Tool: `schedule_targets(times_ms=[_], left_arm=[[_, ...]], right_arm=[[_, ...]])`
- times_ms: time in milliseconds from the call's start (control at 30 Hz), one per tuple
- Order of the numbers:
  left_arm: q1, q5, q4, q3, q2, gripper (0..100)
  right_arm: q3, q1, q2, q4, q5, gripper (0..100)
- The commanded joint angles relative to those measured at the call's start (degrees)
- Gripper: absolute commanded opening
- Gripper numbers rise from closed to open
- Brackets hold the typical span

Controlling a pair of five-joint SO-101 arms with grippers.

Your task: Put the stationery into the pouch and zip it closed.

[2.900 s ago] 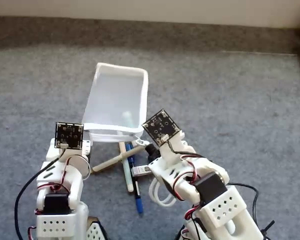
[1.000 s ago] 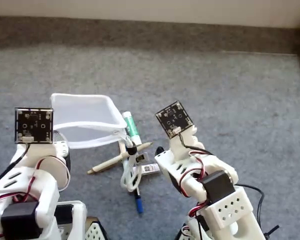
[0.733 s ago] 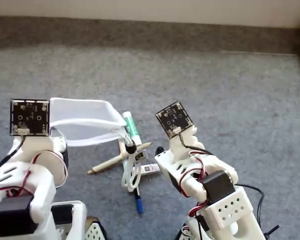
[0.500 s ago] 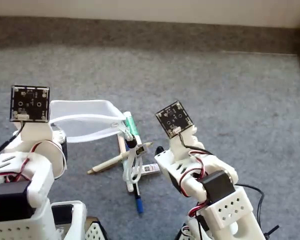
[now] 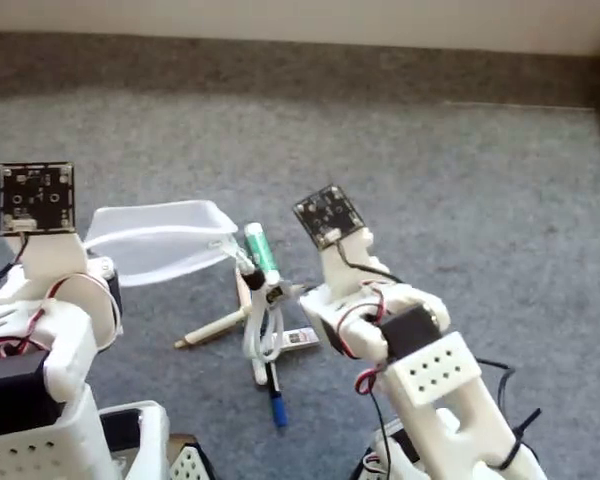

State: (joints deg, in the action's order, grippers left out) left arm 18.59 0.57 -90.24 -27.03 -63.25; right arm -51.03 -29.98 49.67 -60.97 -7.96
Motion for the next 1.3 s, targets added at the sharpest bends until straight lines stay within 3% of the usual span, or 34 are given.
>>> schedule_targets(times_ms=[0, 300, 700, 1267], left_arm=[[3.91, -0.26, -0.09, 2.42, 0.04, 1], [8.92, -0.44, 0.35, -0.48, -0.22, 1], [9.19, -0.35, 0.00, -0.48, -0.40, 1], [9.19, -0.35, -0.09, -0.57, -0.48, 1]], right_arm=[[5.32, -0.04, -4.79, 3.74, 0.70, 19.6], [19.38, -4.62, -23.43, 5.23, 6.07, 19.6], [38.99, -9.10, -48.04, 5.23, 8.70, 19.6], [54.11, -6.73, -69.32, 5.23, 8.35, 19.5]])
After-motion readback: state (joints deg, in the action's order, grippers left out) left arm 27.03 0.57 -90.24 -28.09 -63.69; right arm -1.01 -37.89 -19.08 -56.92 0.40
